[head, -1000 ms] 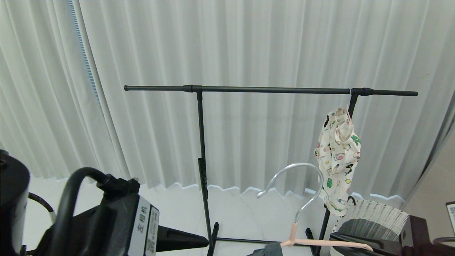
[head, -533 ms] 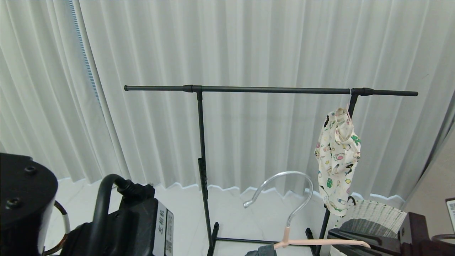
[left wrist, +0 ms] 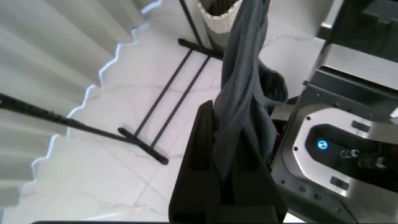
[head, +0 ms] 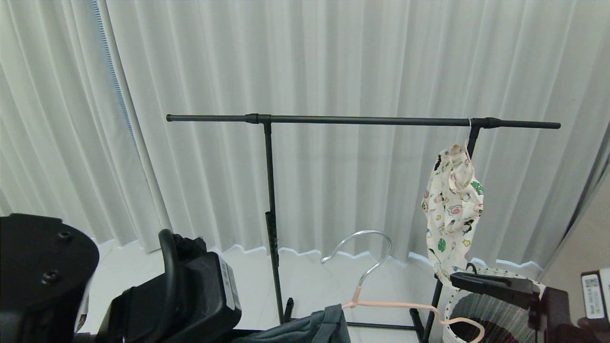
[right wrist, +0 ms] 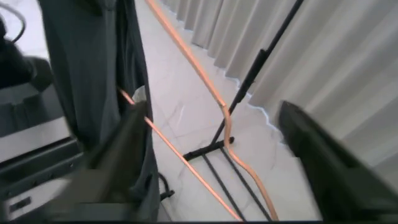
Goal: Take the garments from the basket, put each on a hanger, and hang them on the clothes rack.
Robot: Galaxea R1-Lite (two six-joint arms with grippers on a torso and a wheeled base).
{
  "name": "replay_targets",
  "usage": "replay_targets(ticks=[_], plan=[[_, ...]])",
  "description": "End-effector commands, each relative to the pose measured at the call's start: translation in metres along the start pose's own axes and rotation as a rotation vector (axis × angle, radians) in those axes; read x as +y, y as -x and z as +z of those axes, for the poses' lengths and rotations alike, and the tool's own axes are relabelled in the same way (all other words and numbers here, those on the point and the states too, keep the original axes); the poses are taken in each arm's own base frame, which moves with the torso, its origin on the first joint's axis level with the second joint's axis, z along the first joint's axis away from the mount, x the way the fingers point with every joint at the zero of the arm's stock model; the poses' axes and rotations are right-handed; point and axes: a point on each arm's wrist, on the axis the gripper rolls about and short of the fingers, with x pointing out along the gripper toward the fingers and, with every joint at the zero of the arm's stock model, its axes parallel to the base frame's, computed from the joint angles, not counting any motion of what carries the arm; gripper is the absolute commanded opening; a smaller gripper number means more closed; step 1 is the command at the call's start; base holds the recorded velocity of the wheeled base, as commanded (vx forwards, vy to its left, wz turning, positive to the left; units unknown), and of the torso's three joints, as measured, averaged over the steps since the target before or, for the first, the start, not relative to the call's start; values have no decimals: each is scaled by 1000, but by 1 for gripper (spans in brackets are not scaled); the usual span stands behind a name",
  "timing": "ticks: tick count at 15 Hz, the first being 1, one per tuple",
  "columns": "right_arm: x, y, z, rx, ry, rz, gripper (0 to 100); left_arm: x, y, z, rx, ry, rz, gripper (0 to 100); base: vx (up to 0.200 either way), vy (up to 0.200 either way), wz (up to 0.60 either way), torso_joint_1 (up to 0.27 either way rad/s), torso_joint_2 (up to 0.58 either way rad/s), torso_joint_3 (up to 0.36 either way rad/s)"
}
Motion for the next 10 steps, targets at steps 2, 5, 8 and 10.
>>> replay_targets(ticks=[2, 5, 8, 10], plan=[[-3, -1, 0, 5, -2, -24, 100, 5, -1, -3, 14, 20, 32, 0, 0, 0, 0, 0, 0, 0], [-3, -1, -4, 19, -8, -21, 100, 17, -8, -8, 79, 58, 172, 0, 0, 0, 0, 0, 0, 0], [-3, -9, -11, 69, -38, -18, 100, 29, -5, -8, 88, 98, 260, 0, 0, 0, 0, 0, 0, 0], [-2, -20, -16, 116, -120, -23, 100, 39, -1, -2, 75, 122, 345, 0, 0, 0, 0, 0, 0, 0]])
